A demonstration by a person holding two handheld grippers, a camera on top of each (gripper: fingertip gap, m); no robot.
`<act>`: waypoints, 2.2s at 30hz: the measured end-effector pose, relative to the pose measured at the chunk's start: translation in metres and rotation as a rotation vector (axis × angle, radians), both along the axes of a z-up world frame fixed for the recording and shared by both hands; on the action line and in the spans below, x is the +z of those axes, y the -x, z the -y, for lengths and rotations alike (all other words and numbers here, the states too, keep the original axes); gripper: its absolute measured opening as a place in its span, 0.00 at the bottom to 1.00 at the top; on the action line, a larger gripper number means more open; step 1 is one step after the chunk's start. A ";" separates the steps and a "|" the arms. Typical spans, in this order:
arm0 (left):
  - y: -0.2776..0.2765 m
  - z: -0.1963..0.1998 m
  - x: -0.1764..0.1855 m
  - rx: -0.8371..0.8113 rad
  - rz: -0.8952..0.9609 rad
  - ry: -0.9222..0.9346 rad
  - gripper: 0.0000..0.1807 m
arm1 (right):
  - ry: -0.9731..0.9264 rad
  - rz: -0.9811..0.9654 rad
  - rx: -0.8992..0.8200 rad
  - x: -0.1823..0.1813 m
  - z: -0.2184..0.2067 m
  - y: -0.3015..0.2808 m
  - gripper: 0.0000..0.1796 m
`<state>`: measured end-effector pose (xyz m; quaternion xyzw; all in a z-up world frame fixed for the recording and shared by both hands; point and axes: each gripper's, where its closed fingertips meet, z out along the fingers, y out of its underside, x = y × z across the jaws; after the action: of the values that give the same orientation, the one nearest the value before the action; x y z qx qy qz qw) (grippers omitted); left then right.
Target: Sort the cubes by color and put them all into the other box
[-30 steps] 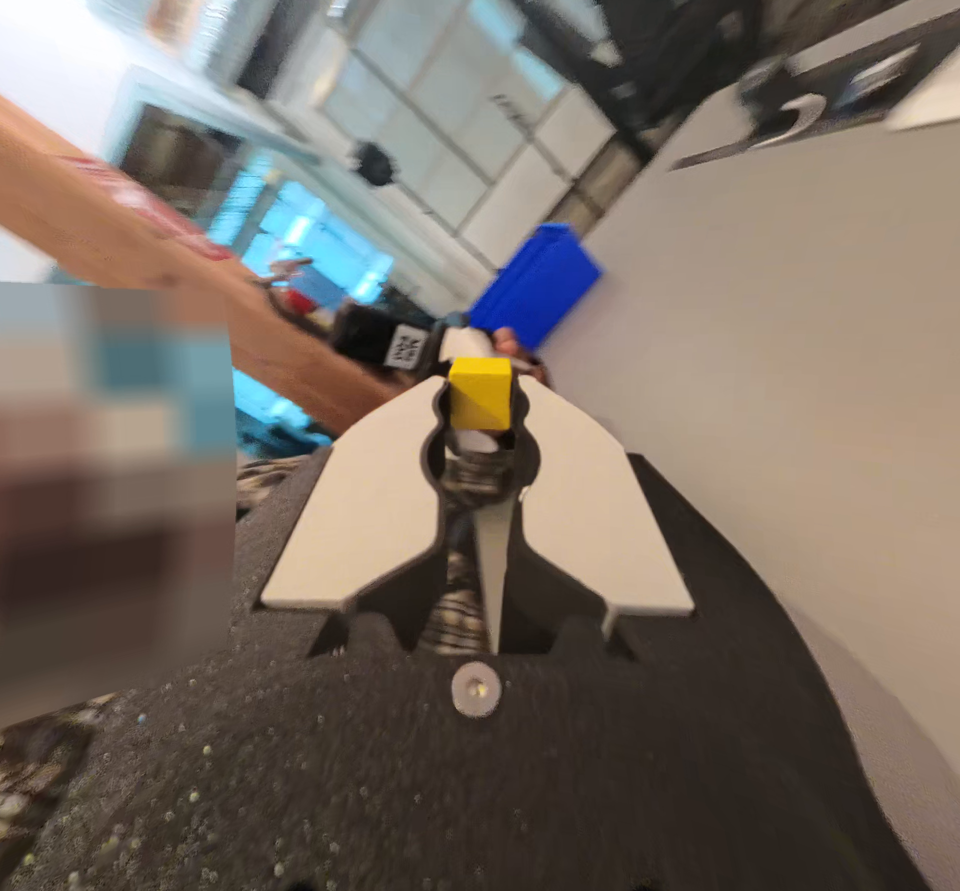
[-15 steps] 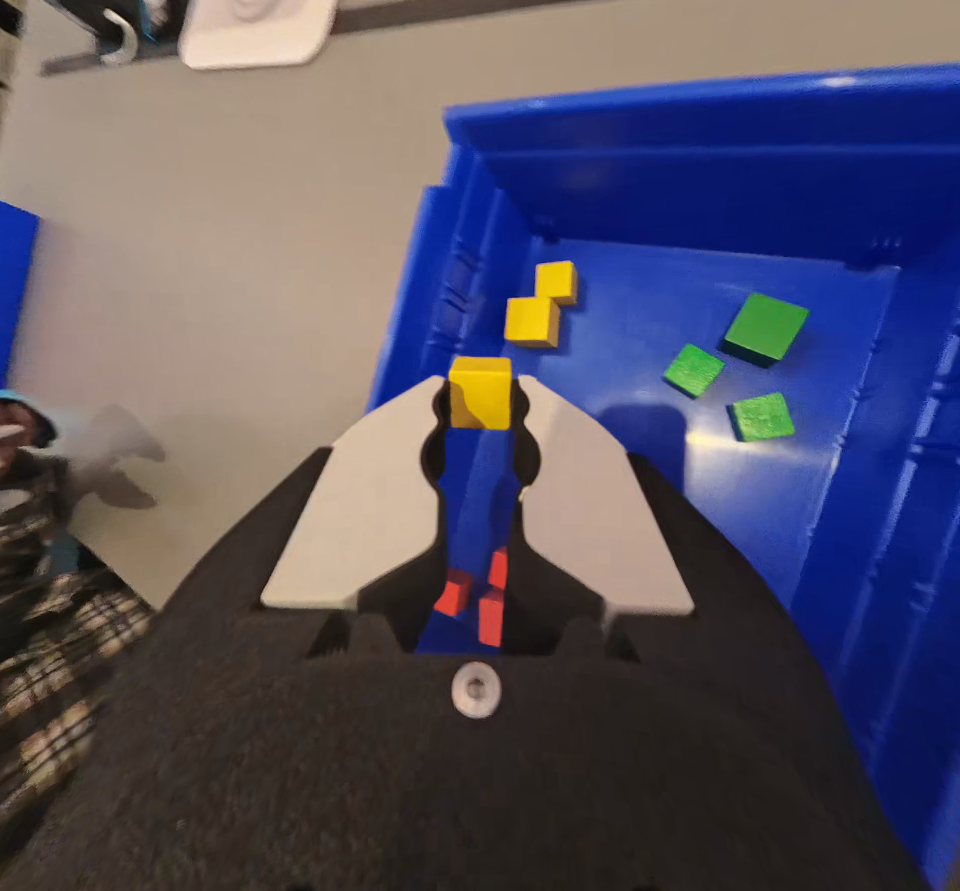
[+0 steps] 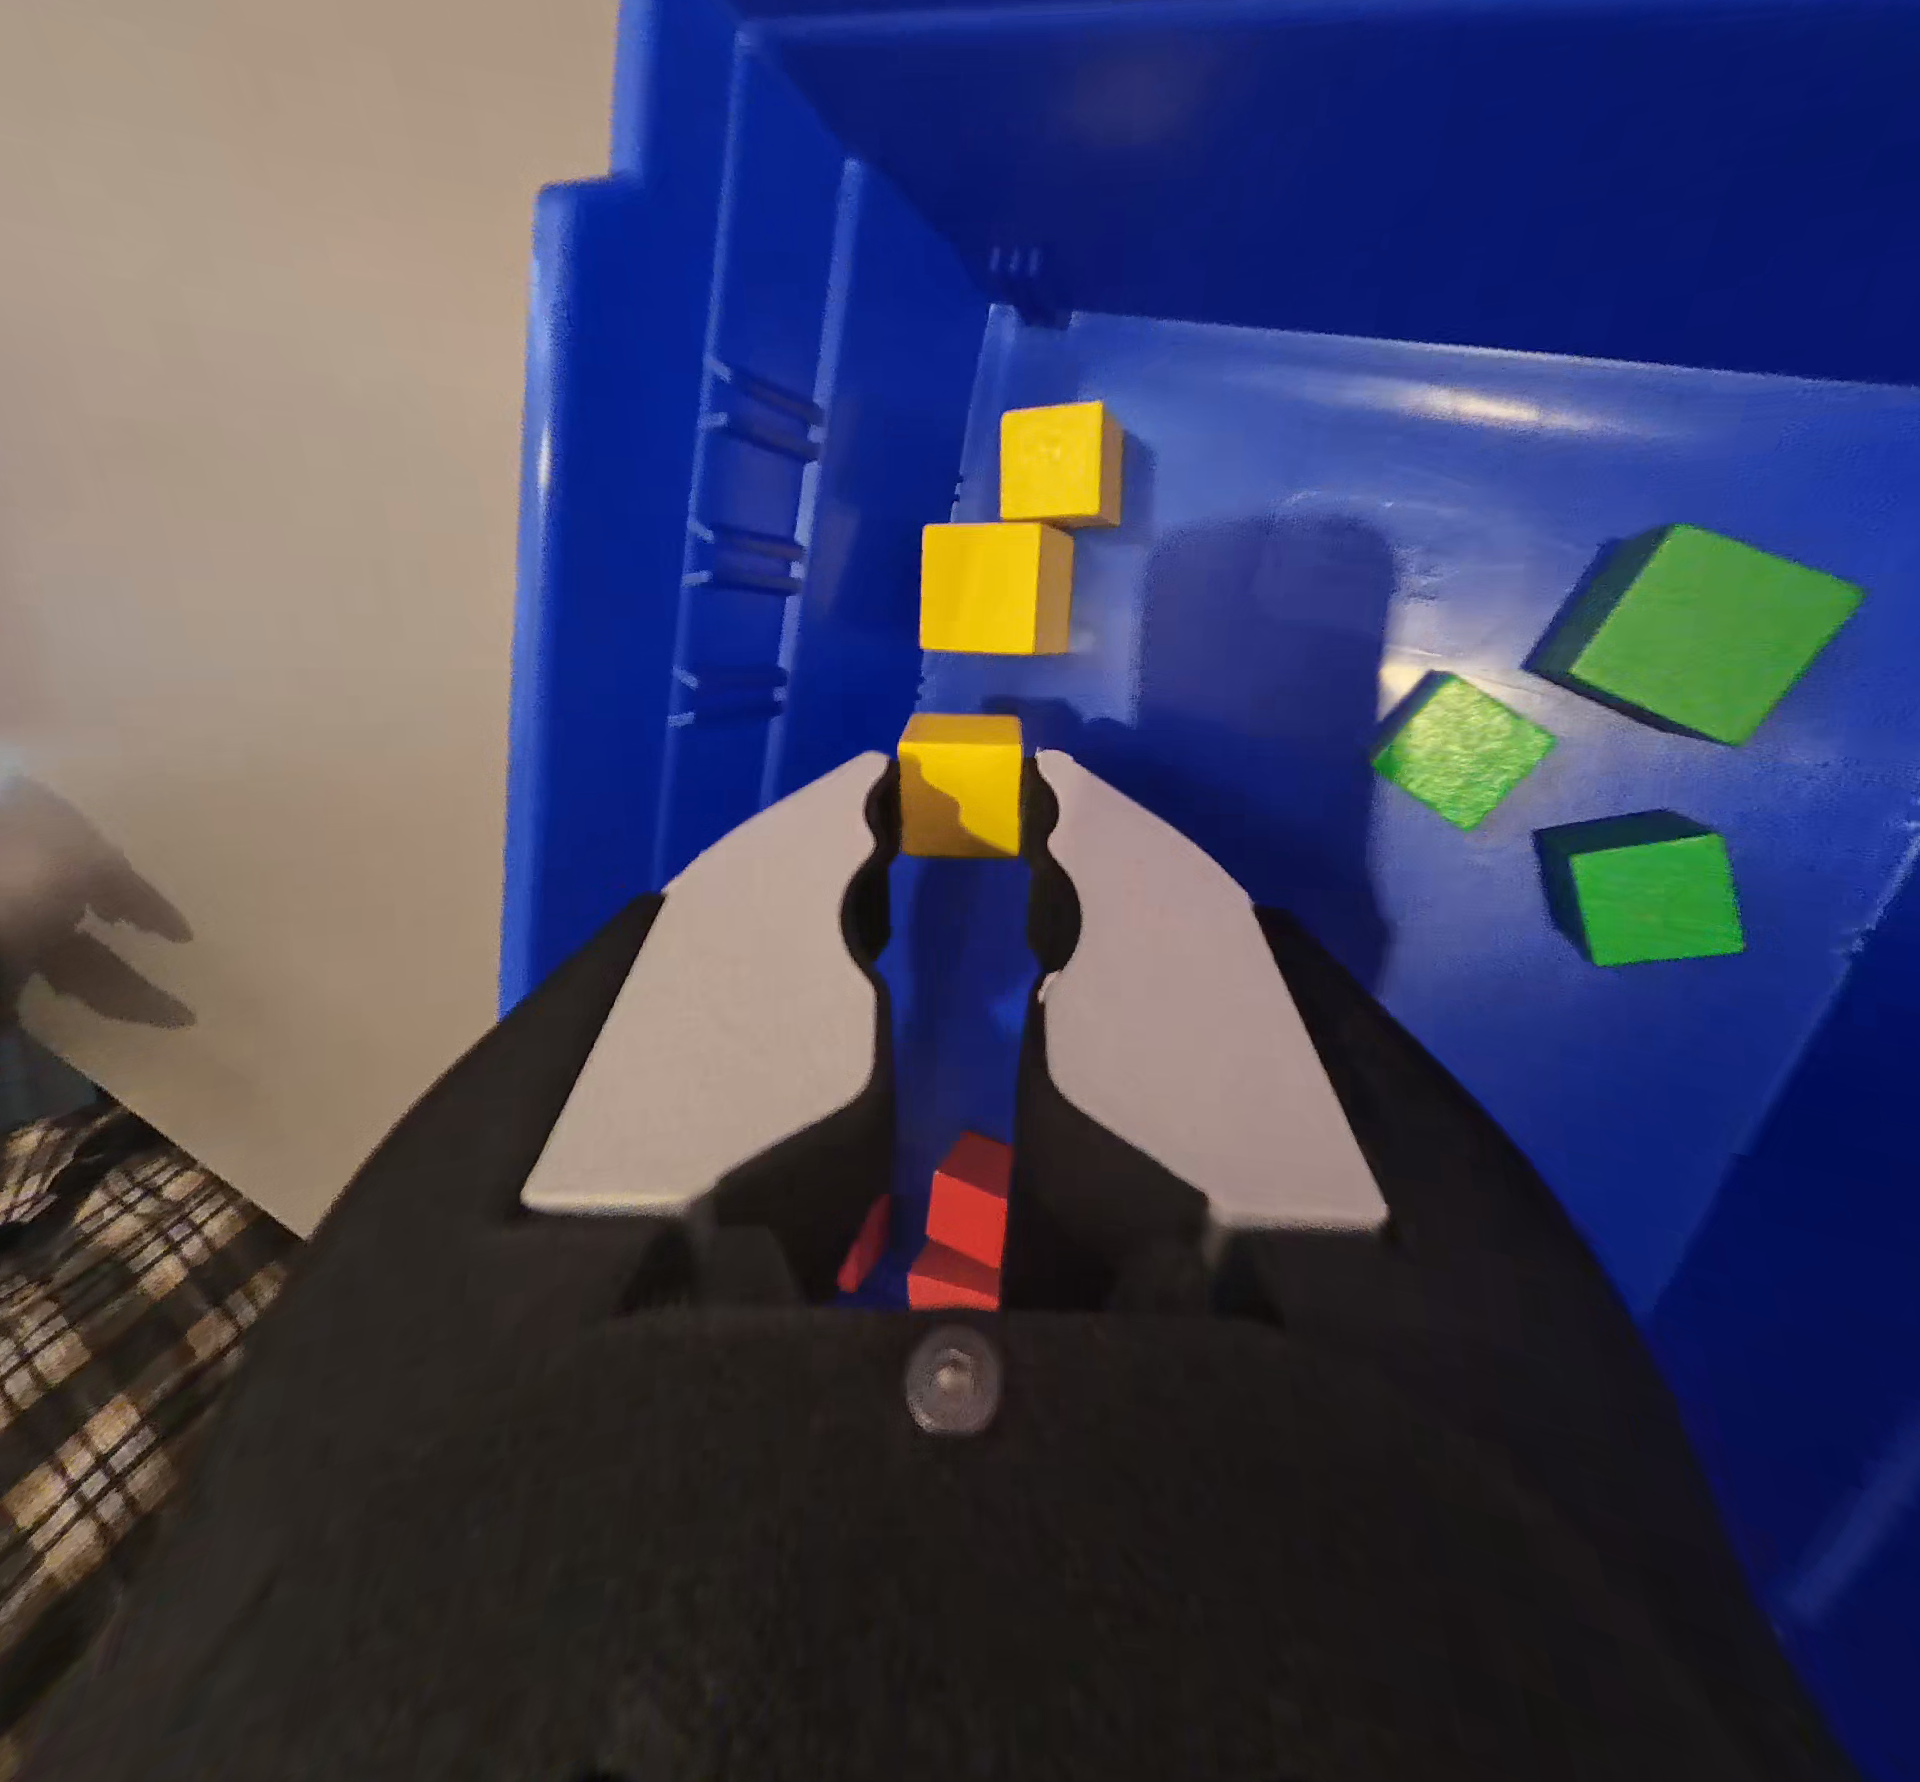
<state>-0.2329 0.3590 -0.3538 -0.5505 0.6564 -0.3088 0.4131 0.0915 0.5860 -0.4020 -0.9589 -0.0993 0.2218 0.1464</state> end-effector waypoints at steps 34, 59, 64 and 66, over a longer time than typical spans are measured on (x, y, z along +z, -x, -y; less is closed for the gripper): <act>0.052 0.024 0.022 0.100 0.162 0.041 0.23 | 0.330 0.208 -0.335 0.002 0.051 -0.156 0.08; 0.091 0.054 0.045 0.284 0.284 0.017 0.21 | 0.250 0.371 -0.112 -0.002 0.041 -0.058 0.02; 0.105 0.056 0.051 0.328 0.308 0.014 0.21 | 0.278 0.387 -0.078 -0.002 0.028 0.009 0.01; 0.109 0.058 0.053 0.337 0.319 0.016 0.21 | 0.294 0.390 -0.059 -0.002 0.023 0.042 0.01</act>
<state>-0.3421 0.3009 -0.3009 -0.5998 0.4789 -0.3240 0.5531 0.0494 0.5628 -0.4036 -0.9971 -0.0644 0.0404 -0.0103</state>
